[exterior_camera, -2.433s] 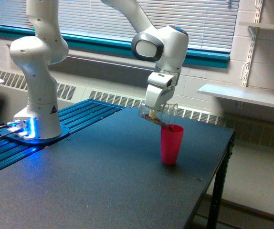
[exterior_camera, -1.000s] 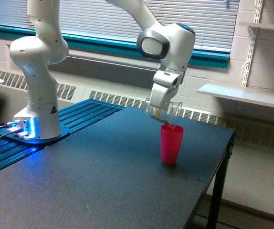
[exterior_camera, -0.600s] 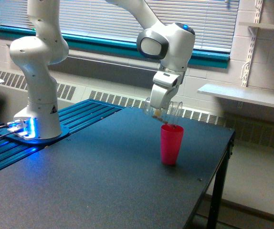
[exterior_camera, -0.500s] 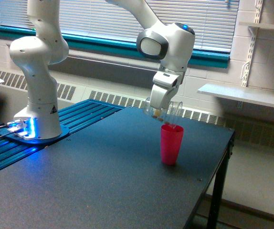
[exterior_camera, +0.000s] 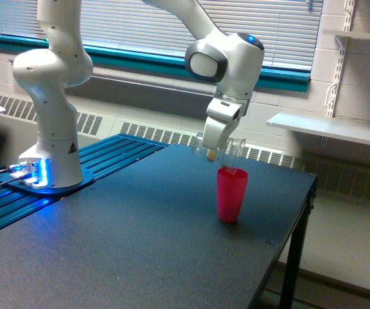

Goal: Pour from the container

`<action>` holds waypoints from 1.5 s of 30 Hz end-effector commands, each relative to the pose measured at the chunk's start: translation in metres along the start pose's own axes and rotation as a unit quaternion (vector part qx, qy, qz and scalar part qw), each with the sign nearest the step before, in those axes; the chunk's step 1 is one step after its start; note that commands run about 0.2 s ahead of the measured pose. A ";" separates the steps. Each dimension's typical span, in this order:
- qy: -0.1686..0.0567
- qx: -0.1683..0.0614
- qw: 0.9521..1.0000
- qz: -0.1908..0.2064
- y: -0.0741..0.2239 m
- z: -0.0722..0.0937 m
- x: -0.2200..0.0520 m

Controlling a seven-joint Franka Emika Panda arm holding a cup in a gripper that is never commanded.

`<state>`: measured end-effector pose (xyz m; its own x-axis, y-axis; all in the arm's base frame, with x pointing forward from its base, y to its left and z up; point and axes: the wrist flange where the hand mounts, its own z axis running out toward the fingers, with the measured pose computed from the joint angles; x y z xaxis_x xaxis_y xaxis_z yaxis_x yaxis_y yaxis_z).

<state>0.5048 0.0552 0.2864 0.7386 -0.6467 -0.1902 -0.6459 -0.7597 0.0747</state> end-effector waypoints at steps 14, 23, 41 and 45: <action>-0.012 0.008 1.000 -0.012 0.002 -0.001 0.005; -0.019 0.016 1.000 -0.016 0.003 -0.002 0.006; -0.011 0.021 1.000 -0.020 0.003 -0.008 0.001; -0.009 0.026 0.999 -0.022 0.004 -0.010 -0.001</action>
<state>0.5047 0.0510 0.2897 0.7489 -0.6252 -0.2199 -0.6338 -0.7726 0.0382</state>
